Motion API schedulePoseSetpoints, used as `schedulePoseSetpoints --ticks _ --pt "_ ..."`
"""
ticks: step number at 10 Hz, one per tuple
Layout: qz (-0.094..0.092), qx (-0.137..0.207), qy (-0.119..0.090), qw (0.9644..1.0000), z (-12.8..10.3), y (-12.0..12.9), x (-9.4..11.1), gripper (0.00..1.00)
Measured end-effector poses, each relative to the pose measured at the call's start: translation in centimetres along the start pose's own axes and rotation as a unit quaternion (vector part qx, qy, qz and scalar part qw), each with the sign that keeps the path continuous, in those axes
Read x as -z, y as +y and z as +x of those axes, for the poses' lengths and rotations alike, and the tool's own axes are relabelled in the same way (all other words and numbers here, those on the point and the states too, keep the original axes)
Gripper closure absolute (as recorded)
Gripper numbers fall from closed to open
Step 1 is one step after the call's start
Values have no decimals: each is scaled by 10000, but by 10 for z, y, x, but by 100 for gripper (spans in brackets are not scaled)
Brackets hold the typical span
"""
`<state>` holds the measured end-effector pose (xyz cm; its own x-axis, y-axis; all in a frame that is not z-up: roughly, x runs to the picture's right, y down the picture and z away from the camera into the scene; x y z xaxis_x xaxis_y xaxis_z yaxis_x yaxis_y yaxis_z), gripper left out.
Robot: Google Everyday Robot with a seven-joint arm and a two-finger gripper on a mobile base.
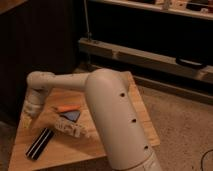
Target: Push the eraser across the table
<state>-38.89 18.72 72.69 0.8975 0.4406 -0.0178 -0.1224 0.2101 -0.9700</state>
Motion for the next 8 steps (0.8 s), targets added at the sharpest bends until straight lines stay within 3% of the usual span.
schedulePoseSetpoints --ticks 4,5,6,8 --pt "-195 89 -64 9997 4 -6 -15 98" --pt "-106 102 -33 9999 3 -8 -19 98" --pt "119 63 35 9999 2 -10 -25 98" --pt "244 -5 110 9996 6 -16 -31 98"
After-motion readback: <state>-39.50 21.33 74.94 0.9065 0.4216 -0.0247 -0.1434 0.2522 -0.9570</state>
